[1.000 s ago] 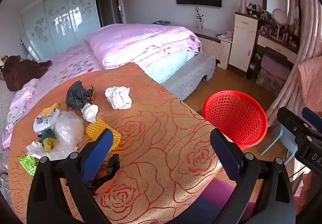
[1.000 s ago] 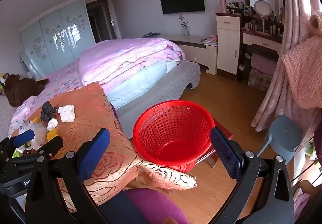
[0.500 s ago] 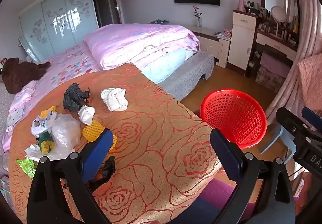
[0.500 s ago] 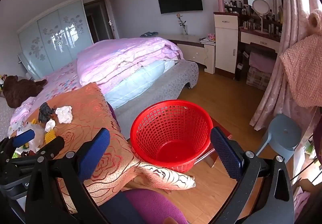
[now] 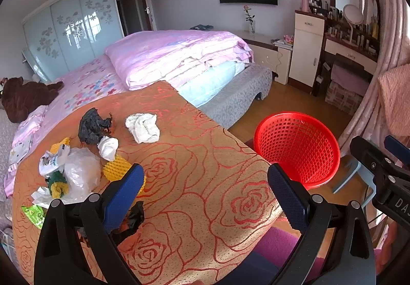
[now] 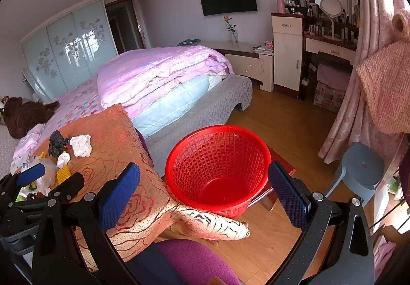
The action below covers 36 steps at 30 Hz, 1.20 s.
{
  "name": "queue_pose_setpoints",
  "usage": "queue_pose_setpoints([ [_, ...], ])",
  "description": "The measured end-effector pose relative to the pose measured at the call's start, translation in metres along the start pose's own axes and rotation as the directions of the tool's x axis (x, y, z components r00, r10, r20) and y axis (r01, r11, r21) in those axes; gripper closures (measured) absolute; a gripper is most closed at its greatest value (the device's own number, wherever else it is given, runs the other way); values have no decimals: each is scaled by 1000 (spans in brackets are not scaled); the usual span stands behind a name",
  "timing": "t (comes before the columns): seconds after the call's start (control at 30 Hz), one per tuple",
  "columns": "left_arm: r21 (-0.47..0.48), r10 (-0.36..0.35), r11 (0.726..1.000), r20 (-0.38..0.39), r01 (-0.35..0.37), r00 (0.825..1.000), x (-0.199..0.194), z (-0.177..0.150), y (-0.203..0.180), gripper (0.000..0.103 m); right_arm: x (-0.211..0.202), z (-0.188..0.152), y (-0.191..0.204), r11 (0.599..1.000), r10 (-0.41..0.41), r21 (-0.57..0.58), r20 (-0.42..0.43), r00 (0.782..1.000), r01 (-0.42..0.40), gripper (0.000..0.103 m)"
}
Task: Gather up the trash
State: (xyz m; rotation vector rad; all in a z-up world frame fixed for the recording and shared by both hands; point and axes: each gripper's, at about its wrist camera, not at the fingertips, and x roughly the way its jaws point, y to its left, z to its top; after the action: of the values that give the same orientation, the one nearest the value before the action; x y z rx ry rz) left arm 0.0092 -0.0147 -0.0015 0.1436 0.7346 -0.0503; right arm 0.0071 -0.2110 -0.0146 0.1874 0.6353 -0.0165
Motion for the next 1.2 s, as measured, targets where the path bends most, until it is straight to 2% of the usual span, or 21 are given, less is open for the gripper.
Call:
queue_pose_setpoints([
  [1.2, 1, 1, 1000, -2, -1, 1000, 0, 1, -1, 9, 2, -2, 1, 1000, -2, 10, -5, 1000, 2, 6],
])
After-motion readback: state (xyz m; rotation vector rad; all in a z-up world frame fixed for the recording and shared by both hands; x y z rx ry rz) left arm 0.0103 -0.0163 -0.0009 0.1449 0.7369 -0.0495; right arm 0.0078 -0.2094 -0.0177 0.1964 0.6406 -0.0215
